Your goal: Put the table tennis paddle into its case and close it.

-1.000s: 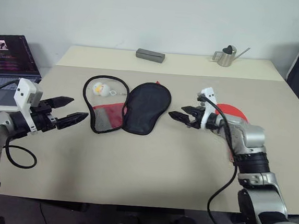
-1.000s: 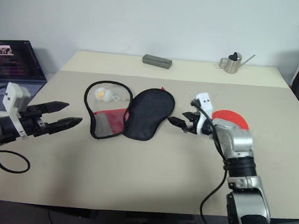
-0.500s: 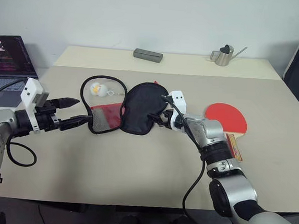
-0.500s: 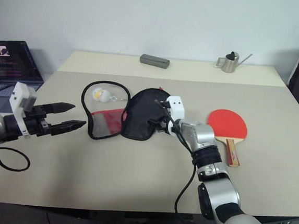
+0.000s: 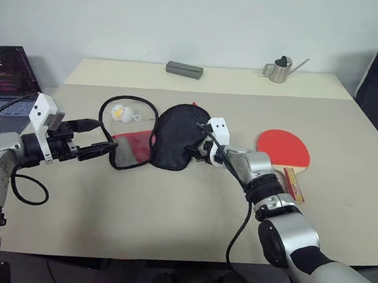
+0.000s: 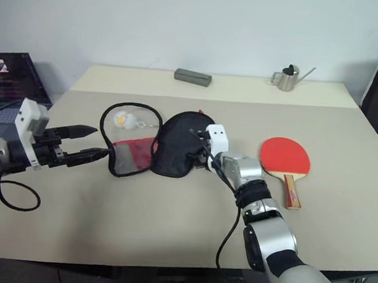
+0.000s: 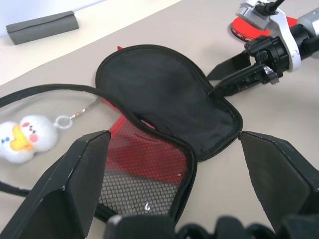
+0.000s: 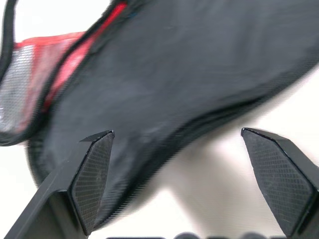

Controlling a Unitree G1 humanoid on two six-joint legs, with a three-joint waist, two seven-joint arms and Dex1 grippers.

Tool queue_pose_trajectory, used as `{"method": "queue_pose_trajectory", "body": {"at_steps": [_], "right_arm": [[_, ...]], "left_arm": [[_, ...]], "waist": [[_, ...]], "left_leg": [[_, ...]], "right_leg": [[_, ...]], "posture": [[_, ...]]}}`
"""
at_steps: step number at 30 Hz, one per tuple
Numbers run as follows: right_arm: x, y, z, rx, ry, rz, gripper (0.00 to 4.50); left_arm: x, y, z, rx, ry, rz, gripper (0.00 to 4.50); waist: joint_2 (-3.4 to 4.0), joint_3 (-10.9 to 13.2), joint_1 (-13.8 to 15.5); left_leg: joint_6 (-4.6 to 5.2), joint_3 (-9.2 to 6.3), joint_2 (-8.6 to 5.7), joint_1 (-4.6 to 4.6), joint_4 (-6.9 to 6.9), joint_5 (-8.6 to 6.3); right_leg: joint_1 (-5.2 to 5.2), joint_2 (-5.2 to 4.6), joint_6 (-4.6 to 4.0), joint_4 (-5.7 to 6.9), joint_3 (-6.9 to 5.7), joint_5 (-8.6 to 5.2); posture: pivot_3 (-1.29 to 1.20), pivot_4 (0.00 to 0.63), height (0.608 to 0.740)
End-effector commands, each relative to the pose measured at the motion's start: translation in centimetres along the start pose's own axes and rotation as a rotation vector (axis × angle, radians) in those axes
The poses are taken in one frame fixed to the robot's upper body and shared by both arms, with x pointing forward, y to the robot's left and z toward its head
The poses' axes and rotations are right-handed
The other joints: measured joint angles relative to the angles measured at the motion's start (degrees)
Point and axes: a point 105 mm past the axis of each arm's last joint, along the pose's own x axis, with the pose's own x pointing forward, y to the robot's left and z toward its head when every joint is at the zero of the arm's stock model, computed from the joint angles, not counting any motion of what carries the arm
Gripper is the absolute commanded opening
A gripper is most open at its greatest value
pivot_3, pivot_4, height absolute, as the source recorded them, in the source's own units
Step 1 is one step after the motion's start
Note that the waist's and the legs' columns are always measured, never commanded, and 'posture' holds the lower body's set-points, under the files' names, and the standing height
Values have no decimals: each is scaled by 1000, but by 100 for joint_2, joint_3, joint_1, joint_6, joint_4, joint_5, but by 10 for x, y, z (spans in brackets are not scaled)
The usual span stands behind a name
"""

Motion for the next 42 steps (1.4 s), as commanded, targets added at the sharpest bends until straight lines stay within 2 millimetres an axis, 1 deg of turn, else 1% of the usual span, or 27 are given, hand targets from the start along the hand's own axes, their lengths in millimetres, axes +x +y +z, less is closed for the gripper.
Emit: {"method": "queue_pose_trajectory", "body": {"at_steps": [1,2,5,6,12,21,34,38,42], "right_arm": [[2,15,17,-36,-42,38,3899],[3,16,18,-36,-42,41,3620],[4,20,19,-42,-43,48,2496],[5,19,19,-44,-43,43,2210],[6,11,17,-31,-45,-3,41],[3,-11,14,4,-41,-82,14],[-22,-55,13,-12,-2,-155,14],[-30,-66,15,-40,12,-164,14],[-36,-72,18,-59,21,-168,14]], "left_arm": [[-3,4,13,49,-21,20,4500],[-3,4,13,49,-22,20,4500],[-3,3,13,50,-23,24,4500],[-3,3,13,49,-24,26,4500],[-4,2,12,48,-23,33,4500],[-4,-1,9,42,-19,25,4500],[6,-11,10,38,-28,-32,4500],[10,-15,12,37,-36,-52,4500],[12,-17,14,37,-43,-60,4500]], "waist": [[0,0,-12],[0,0,-20],[-1,0,-48],[-1,0,-54],[-1,-1,-97],[-2,-1,-107],[-3,-2,-103],[-3,-2,-99],[-3,-2,-98]], "left_leg": [[-1,2,0,0,0,0],[-2,6,-1,0,0,1],[-7,9,-1,0,0,4],[-8,9,-1,0,1,5],[-8,12,3,0,1,5],[-7,26,3,0,0,5],[-6,32,3,0,0,4],[-6,33,4,0,0,4],[-6,35,4,0,1,4]], "right_leg": [[-4,0,0,7,3,0],[-11,-1,0,19,9,0],[-20,0,-3,34,15,-2],[-23,0,-3,41,17,-2],[-41,7,-9,63,28,0],[-46,11,-11,64,68,2],[-46,12,-11,64,74,2],[-46,12,-11,64,74,2],[-46,12,-11,64,75,2]], "posture": [[0,150,740],[0,150,740],[0,150,740],[0,150,740],[0,150,740],[0,150,740],[0,150,740],[0,150,740],[0,150,740]]}}
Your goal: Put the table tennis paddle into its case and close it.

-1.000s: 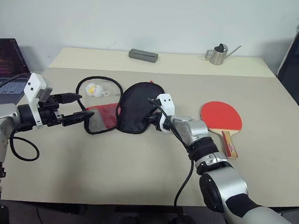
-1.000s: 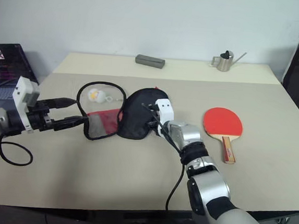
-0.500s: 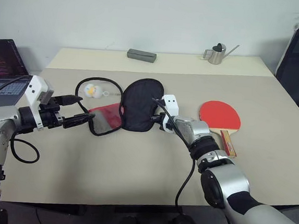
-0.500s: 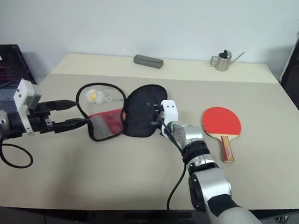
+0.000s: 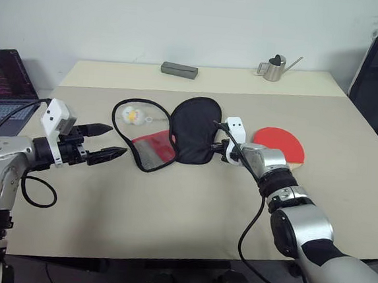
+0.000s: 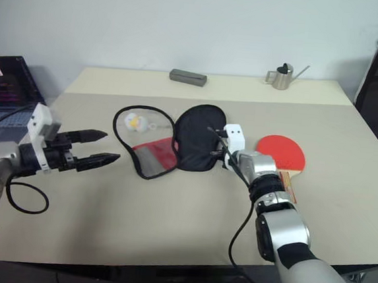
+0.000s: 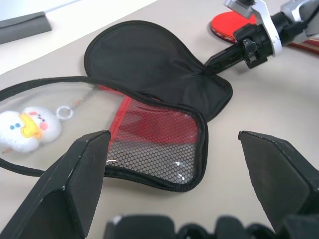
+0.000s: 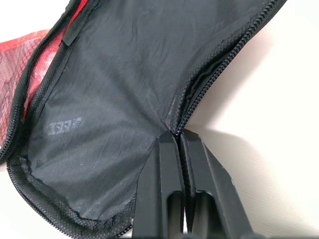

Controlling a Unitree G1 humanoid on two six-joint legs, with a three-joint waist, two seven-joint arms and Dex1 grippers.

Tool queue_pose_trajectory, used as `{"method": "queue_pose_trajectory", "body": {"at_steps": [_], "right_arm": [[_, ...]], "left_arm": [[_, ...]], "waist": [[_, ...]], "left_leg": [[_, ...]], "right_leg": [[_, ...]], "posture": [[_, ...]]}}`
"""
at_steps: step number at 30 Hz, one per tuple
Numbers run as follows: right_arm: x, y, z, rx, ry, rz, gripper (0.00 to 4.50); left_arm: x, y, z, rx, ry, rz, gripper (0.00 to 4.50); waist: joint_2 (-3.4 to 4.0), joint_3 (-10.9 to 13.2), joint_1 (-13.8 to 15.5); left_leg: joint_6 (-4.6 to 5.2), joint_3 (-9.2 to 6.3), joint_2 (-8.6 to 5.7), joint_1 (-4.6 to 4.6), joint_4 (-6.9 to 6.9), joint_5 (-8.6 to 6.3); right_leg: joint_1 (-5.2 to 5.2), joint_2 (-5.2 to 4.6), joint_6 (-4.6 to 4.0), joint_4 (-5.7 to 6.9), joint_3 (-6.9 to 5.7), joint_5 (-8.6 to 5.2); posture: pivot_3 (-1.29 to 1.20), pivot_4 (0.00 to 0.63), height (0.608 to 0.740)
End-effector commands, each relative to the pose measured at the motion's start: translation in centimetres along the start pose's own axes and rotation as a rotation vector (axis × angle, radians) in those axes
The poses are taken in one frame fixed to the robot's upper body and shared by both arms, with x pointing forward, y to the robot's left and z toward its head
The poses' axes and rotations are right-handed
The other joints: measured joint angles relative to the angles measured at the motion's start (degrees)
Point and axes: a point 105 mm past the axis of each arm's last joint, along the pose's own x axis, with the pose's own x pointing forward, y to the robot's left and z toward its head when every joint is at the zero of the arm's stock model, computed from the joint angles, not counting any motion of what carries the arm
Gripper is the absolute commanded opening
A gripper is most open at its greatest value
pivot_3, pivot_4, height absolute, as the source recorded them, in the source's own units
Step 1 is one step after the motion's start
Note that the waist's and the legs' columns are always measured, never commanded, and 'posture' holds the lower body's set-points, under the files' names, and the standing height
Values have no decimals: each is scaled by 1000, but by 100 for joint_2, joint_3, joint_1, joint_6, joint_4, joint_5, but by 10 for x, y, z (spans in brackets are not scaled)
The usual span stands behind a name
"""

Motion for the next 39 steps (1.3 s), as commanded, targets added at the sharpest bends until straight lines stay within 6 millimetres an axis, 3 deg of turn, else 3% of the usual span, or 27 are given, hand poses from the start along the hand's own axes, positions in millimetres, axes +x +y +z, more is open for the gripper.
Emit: {"method": "queue_pose_trajectory", "body": {"at_steps": [1,20,30,34,39], "right_arm": [[-9,-8,16,-50,-23,-18,14],[-32,-47,15,-123,17,-86,14],[-30,-43,10,-123,35,-65,14],[-30,-46,13,-128,21,-87,906],[-38,-57,27,-156,-33,-150,2665]], "left_arm": [[1,-2,16,42,-41,-11,4500],[5,-1,19,59,-40,-19,4500],[9,0,21,68,-43,-23,4500],[10,0,21,69,-45,-23,4500],[10,0,21,68,-48,-24,4500]], "waist": [[0,0,0],[-1,0,2],[-2,0,1],[-2,0,0],[-2,-1,0]], "left_leg": [[0,0,0,0,0,0],[0,12,2,0,0,0],[0,21,4,0,0,0],[0,25,5,0,0,0],[0,28,5,1,0,0]], "right_leg": [[0,0,0,0,0,0],[-1,0,0,-1,1,0],[-2,2,1,-1,1,0],[-3,3,1,-1,1,0],[-3,3,1,-1,2,1]], "posture": [[0,150,740],[0,150,740],[0,150,740],[0,150,740],[0,150,740]]}}
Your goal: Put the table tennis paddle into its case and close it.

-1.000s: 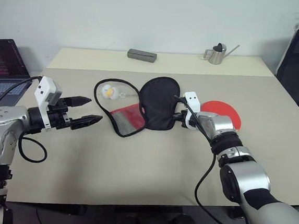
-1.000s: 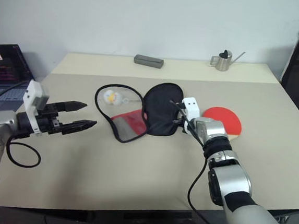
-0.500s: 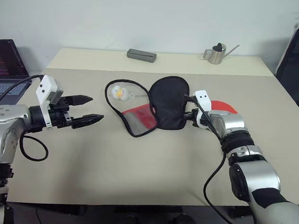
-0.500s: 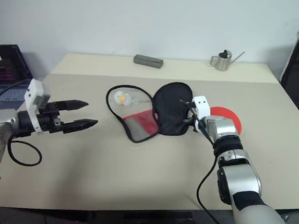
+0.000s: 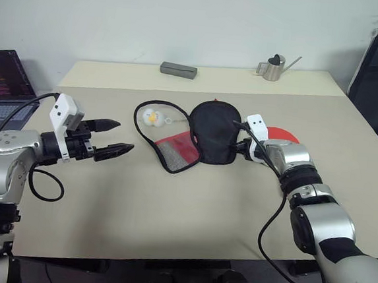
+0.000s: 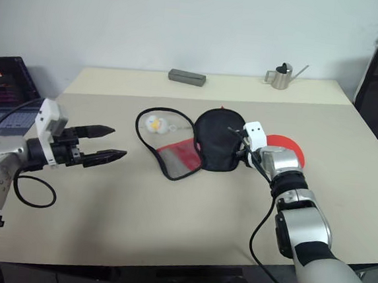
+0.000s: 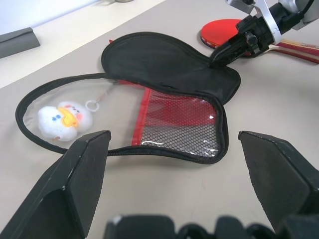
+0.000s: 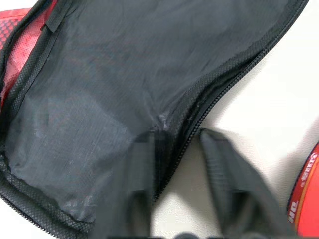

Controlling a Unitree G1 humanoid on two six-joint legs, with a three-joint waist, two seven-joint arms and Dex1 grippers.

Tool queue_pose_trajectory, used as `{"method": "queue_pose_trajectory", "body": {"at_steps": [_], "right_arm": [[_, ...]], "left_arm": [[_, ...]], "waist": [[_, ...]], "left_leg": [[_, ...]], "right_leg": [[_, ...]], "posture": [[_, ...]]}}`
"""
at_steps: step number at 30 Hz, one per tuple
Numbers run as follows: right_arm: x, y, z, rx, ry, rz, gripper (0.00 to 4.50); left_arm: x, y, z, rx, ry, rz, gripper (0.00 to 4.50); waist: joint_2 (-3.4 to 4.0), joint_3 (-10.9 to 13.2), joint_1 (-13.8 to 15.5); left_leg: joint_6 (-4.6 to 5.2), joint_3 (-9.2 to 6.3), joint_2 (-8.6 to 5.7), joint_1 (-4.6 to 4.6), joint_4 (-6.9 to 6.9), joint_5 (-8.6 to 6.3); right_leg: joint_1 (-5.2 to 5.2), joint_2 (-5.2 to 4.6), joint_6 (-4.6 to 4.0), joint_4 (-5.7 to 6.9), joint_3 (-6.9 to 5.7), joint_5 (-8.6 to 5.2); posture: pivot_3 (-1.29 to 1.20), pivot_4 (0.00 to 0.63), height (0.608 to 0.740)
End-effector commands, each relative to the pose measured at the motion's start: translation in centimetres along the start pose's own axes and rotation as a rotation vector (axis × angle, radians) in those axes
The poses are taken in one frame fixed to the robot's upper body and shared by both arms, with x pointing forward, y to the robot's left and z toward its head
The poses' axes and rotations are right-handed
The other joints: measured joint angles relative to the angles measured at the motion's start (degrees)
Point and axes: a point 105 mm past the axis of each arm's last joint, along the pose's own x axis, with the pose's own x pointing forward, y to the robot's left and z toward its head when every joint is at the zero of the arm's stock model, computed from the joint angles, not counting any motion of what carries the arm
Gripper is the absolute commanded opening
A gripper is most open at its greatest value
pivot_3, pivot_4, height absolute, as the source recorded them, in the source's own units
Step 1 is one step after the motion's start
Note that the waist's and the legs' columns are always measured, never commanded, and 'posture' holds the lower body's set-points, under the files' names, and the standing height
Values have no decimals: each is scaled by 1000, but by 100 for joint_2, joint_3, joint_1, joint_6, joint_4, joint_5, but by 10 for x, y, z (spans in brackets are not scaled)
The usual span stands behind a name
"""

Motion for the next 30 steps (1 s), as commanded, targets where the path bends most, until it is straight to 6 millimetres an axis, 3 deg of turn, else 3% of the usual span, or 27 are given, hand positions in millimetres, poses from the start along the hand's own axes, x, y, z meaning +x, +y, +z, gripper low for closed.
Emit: {"method": "queue_pose_trajectory", "body": {"at_steps": [1,5,10,16,24,30], "right_arm": [[-12,-14,26,-42,-92,-57,3010],[-28,-19,44,-92,-180,-43,4346],[-60,-34,57,-102,-294,-50,4346],[-98,-48,49,-99,-342,-75,4432],[-140,-64,13,-70,-263,-220,4432],[-141,-41,-40,-27,-132,-232,4432]], "left_arm": [[0,1,12,43,-33,5,4500],[0,1,13,44,-42,8,4500],[1,3,17,54,-62,32,4500],[7,5,23,66,-82,37,4500],[23,5,32,96,-110,1,4500],[32,4,32,102,-115,-35,4500]], "waist": [[0,0,0],[-1,0,5],[-2,1,25],[-4,2,49],[-5,2,135],[-8,3,177]], "left_leg": [[0,0,0,0,0,0],[0,5,0,-1,0,0],[2,7,1,-3,0,-1],[4,35,25,-3,1,-2],[7,54,50,1,2,-5],[6,59,62,1,5,-5]], "right_leg": [[0,0,0,0,0,0],[-3,0,0,0,2,0],[-2,0,2,-5,1,0],[-3,14,2,-4,6,0],[-2,35,-3,-5,13,3],[-2,49,-11,-7,19,8]], "posture": [[0,150,740],[0,150,740],[0,150,740],[0,150,740],[0,150,740],[0,150,740]]}}
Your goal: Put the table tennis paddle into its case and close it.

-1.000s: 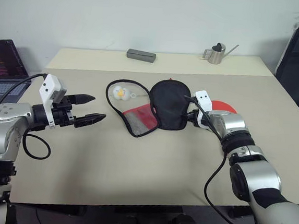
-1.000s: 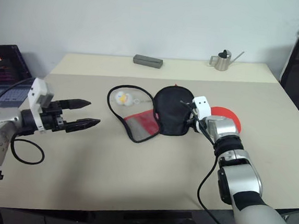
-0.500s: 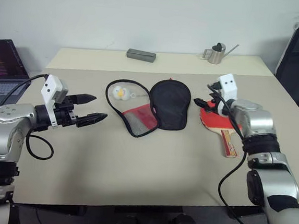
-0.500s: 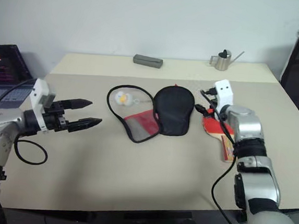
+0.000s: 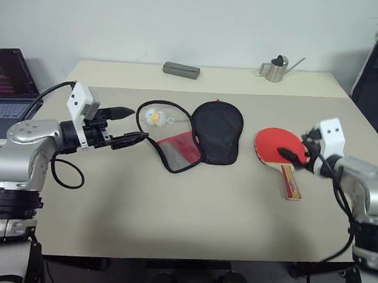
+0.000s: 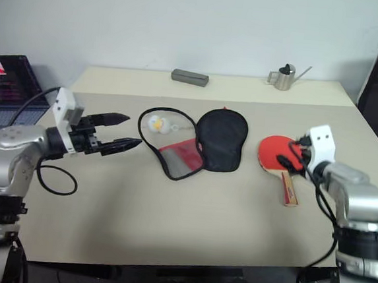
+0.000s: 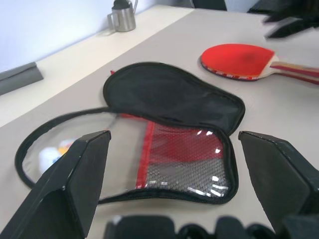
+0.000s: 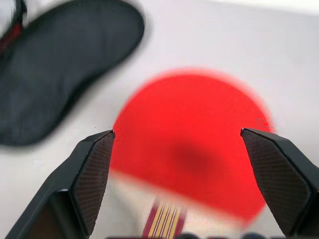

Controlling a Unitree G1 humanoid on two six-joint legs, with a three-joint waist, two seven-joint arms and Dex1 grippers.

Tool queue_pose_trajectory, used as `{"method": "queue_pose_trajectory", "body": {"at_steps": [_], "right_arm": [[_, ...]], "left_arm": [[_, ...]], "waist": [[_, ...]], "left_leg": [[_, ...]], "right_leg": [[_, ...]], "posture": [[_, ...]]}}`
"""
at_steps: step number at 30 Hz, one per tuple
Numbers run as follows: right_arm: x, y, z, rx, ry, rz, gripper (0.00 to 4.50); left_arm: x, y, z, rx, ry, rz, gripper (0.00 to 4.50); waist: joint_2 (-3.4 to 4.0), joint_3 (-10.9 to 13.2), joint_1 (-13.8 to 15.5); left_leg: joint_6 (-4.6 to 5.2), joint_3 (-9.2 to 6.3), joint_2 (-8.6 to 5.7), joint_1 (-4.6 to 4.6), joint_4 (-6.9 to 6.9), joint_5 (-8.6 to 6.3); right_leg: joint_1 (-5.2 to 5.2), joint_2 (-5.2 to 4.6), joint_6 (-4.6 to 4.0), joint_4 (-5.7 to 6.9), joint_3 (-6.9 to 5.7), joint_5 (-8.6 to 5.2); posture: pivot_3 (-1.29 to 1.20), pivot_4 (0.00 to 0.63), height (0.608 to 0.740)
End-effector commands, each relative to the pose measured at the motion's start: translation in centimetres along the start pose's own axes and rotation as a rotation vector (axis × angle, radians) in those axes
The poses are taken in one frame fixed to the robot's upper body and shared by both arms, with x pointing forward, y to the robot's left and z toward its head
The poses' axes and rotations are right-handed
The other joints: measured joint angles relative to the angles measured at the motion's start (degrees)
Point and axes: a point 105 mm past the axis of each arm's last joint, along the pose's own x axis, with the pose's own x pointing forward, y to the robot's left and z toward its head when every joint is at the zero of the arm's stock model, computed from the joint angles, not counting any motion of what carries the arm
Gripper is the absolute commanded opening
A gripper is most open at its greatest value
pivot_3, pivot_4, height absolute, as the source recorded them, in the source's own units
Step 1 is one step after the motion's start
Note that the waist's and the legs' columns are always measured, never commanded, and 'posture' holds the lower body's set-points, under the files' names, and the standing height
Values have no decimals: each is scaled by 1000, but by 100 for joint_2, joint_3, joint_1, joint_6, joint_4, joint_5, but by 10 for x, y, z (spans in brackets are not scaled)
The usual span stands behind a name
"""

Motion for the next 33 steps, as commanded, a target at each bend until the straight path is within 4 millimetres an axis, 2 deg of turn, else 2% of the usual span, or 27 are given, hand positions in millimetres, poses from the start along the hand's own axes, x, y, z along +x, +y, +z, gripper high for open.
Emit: {"method": "queue_pose_trajectory", "body": {"at_steps": [1,7,10,15,22,26,28,33], "right_arm": [[-8,9,-4,-2,-1,-18,4432],[-5,4,-32,34,42,-127,4432],[-2,-1,-43,74,56,-177,4432],[4,2,-57,144,78,-204,4432],[20,7,-67,203,71,-220,4432],[25,11,-72,187,76,-219,4432],[27,15,-73,168,75,-210,4432],[35,26,-68,111,51,-185,4432]], "left_arm": [[1,3,10,44,-20,-4,4500],[5,6,10,52,-16,-21,4500],[6,7,9,57,-13,-25,4500],[5,9,9,62,-12,-24,4500],[4,11,8,65,-9,-15,4500],[2,12,8,66,-7,-7,4500],[1,12,8,66,-7,-2,4500],[0,14,8,68,-5,10,4500]], "waist": [[0,0,-9],[-2,1,9],[-3,1,6],[-5,-1,-2],[-71,-41,-3],[-80,-45,0],[-89,-50,-1],[-106,-61,-33]], "left_leg": [[0,3,2,1,2,0],[0,3,12,4,5,0],[-1,5,13,7,5,1],[-1,7,17,10,5,1],[-2,10,24,33,5,1],[-1,7,28,93,2,1],[0,7,28,100,2,1],[-2,12,48,104,2,2]], "right_leg": [[0,2,-3,0,3,3],[2,19,-10,-2,5,17],[2,21,-12,-1,7,20],[3,25,-14,-2,11,23],[21,33,-14,-5,15,31],[90,37,-1,-37,12,29],[95,37,20,-38,15,19],[92,51,10,-39,20,28]], "posture": [[0,150,740],[0,150,740],[0,150,740],[0,150,740],[0,150,740],[0,150,740],[0,150,740],[0,150,740]]}}
